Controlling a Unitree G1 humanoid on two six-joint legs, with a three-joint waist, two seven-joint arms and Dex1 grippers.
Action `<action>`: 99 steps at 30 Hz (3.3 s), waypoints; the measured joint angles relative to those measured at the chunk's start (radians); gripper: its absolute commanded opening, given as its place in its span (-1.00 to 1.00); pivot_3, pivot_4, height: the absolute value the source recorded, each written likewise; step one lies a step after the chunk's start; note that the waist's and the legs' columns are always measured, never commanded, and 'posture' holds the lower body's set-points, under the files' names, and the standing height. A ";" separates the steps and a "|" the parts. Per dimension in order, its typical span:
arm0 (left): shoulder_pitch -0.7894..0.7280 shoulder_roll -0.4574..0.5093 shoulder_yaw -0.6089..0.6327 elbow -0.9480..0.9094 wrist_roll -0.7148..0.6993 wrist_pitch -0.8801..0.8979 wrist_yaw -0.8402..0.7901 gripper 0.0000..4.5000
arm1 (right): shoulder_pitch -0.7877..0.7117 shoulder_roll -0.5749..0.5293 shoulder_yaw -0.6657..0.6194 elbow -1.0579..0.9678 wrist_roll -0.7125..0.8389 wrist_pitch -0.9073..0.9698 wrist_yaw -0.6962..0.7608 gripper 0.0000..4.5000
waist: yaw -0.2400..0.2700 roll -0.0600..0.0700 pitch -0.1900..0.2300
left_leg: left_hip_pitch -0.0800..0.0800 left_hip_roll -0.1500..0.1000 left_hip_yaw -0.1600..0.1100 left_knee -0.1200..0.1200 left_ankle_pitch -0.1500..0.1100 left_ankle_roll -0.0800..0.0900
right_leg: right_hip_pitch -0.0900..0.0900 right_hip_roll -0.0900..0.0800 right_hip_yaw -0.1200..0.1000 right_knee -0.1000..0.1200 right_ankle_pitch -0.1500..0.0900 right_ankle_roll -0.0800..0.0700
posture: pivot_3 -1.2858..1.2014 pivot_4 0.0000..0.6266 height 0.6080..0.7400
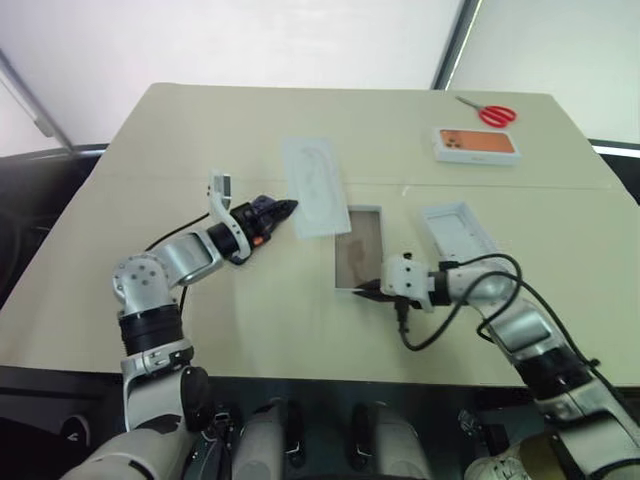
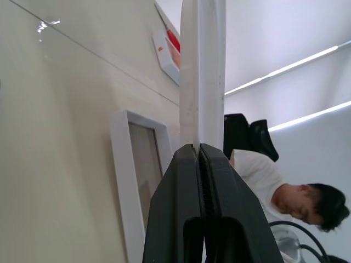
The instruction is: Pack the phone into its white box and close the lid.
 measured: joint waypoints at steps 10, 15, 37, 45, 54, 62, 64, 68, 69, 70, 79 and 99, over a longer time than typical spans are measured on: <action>0.060 -0.039 -0.045 -0.018 0.000 0.005 0.030 -1.00 | -0.027 0.038 -0.026 0.044 0.021 0.012 0.010 0.68 | 0.004 0.000 0.000 | 0.000 0.000 0.000 0.000 0.000 0.000 | 0.000 0.000 0.000 0.000 0.000 0.000 | 0.03 -0.52 0.96; 0.060 -0.034 -0.091 -0.018 0.024 -0.016 0.013 -1.00 | 0.025 -0.034 -0.101 -0.032 0.074 0.067 0.021 0.68 | 0.007 0.000 0.000 | 0.000 -0.001 0.000 0.000 0.000 0.000 | 0.000 0.000 0.000 0.000 0.000 0.000 | 0.03 -0.52 0.96; -0.010 -0.058 -0.269 0.184 0.235 -0.122 -0.157 -0.39 | 0.115 -0.143 -0.295 -0.045 0.124 0.100 -0.091 0.69 | 0.010 0.000 0.000 | 0.000 0.000 0.000 0.000 0.000 0.000 | -0.001 -0.001 0.000 -0.001 0.000 0.000 | 0.03 -0.52 0.96; -0.032 -0.047 -0.279 0.171 0.256 -0.103 -0.189 0.47 | 0.074 -0.113 -0.287 -0.043 0.127 0.100 -0.102 0.69 | 0.008 0.000 0.000 | 0.000 0.000 0.000 0.000 0.000 0.000 | 0.000 -0.001 0.000 0.000 0.000 0.000 | 0.03 -0.52 0.96; -0.033 0.055 -0.319 0.084 0.336 -0.171 -0.269 0.51 | -0.079 0.035 -0.275 0.018 0.125 0.153 -0.206 0.46 | 0.001 0.000 0.000 | 0.000 0.000 0.000 0.000 0.000 0.000 | -0.001 -0.001 -0.001 0.000 0.000 0.000 | 0.03 -0.52 0.96; 0.047 0.124 -0.383 0.008 0.489 -0.380 -0.320 0.51 | -0.238 0.143 -0.121 0.300 -0.096 0.038 -0.382 -0.98 | -0.016 0.001 0.000 | 0.000 0.000 0.002 -0.001 0.000 -0.001 | -0.001 0.000 -0.001 0.001 0.000 0.000 | 0.03 -0.52 0.96; 0.069 0.124 -0.391 0.007 0.517 -0.419 -0.319 0.51 | -0.270 0.169 -0.091 0.387 -0.130 0.001 -0.399 -0.98 | -0.017 0.001 0.000 | -0.001 0.000 0.002 -0.001 0.000 -0.001 | -0.002 0.000 -0.001 0.001 0.000 0.000 | 0.03 -0.52 0.96; 0.084 0.125 -0.375 -0.015 0.522 -0.432 -0.318 0.51 | -0.349 0.215 -0.042 0.535 -0.199 -0.076 -0.430 -0.98 | -0.019 0.001 0.000 | -0.001 0.000 0.002 -0.001 0.001 -0.001 | -0.002 0.000 -0.001 0.001 0.000 0.000 | 0.03 -0.52 0.96; 0.085 0.125 -0.371 -0.024 0.522 -0.432 -0.318 0.51 | -0.359 0.226 -0.034 0.556 -0.210 -0.092 -0.436 -0.98 | -0.019 0.001 0.000 | -0.001 0.000 0.002 -0.001 0.001 -0.001 | -0.002 0.000 -0.001 0.001 0.000 0.000 | 0.03 -0.52 0.96; 0.086 0.125 -0.366 -0.034 0.522 -0.432 -0.315 0.51 | -0.366 0.239 -0.026 0.577 -0.221 -0.110 -0.440 -0.98 | -0.019 0.001 0.000 | -0.001 0.000 0.002 -0.001 0.001 -0.001 | -0.002 0.000 -0.001 0.001 0.000 0.000 | 0.03 -0.52 0.96; 0.118 0.105 -0.351 -0.064 0.521 -0.421 -0.283 0.51 | -0.347 0.244 0.006 0.571 -0.258 -0.158 -0.380 -0.98 | -0.020 0.001 0.000 | 0.000 0.000 0.002 -0.001 0.001 -0.001 | -0.001 0.000 0.000 0.001 0.000 0.000 | 0.03 -0.52 0.96; 0.084 0.097 -0.341 -0.049 0.522 -0.402 -0.264 0.51 | -0.204 0.196 0.000 0.232 -0.204 0.045 -0.136 -0.98 | -0.019 0.001 0.000 | 0.000 0.000 0.001 -0.001 0.001 -0.001 | -0.001 0.000 0.000 0.001 0.000 0.000 | 0.03 -0.52 0.96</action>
